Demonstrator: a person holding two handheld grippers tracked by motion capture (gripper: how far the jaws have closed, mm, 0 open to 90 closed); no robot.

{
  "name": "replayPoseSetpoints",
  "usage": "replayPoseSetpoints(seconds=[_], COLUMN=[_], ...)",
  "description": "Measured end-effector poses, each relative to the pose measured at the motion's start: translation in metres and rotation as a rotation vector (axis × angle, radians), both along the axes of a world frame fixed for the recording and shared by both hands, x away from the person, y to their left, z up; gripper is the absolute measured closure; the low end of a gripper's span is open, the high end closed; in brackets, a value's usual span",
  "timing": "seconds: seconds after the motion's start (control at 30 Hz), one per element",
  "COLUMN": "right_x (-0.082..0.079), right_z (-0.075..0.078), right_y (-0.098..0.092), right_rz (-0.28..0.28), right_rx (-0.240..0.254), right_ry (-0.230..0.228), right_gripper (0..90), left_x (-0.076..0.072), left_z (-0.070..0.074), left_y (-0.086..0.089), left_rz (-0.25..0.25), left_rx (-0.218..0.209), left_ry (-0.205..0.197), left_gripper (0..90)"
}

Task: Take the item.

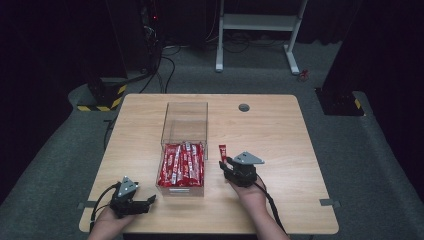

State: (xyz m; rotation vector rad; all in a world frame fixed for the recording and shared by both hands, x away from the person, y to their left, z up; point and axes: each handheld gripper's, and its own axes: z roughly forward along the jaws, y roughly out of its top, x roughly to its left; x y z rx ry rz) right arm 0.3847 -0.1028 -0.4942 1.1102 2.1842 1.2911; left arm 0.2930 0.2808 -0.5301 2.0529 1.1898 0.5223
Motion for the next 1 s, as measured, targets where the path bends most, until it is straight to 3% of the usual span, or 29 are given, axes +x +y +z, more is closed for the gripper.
replayPoseSetpoints(seconds=[0.17, 0.6, 1.0], right_x=[-0.004, -0.008, -0.007], right_z=[0.006, 0.014, 0.020], right_y=[0.001, -0.001, -0.016], right_rz=[0.001, 0.010, -0.024], right_rx=[0.004, 0.010, 0.014], right_ry=[-0.019, -0.026, -0.015], right_gripper=[52.8, 40.2, 35.8], left_x=[0.000, 0.000, 0.000], left_z=[0.000, 0.000, 0.000], left_y=[0.000, 0.000, 0.000], left_rz=[0.000, -0.003, -0.003], left_rx=[0.000, 0.002, 0.003], left_ry=[0.000, 0.000, 0.000], left_gripper=[14.2, 14.2, 14.2])
